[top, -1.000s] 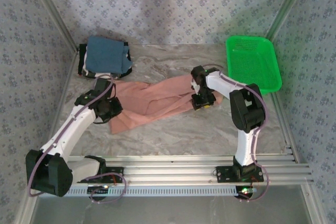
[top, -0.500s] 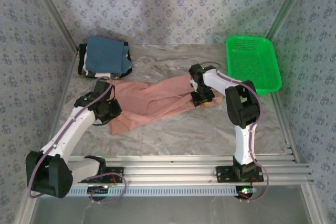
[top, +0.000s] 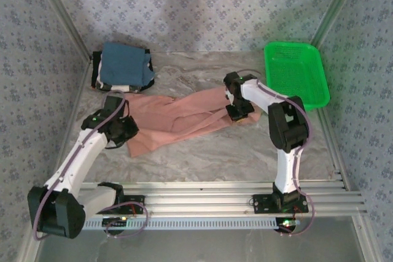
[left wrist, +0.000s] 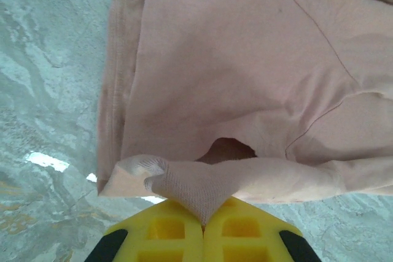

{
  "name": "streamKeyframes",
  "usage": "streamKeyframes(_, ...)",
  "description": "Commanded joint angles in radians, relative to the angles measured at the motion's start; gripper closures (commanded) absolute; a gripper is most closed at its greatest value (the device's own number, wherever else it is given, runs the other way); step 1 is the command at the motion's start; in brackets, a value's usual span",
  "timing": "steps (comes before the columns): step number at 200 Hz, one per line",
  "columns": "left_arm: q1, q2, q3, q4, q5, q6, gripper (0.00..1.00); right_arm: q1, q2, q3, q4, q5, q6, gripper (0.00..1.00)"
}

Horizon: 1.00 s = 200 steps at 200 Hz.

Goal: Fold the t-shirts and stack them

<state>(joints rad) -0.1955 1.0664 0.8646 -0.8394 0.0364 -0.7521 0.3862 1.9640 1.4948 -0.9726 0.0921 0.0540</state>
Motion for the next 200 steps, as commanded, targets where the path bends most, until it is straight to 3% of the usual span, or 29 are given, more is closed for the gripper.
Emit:
streamKeyframes(1,0.032,-0.065,0.014,-0.062,0.039,-0.008,1.00,-0.022,-0.110,-0.018,-0.082,0.029,-0.016,0.92)
streamKeyframes(106,0.096,-0.298,0.123,-0.311,0.108,-0.051,1.00,-0.081,-0.499,-0.128,-0.257,0.113,0.087,1.00)
streamKeyframes(200,0.097,-0.458,0.124,-0.590,0.004,-0.111,1.00,-0.121,-0.728,-0.276,-0.305,0.085,0.172,1.00)
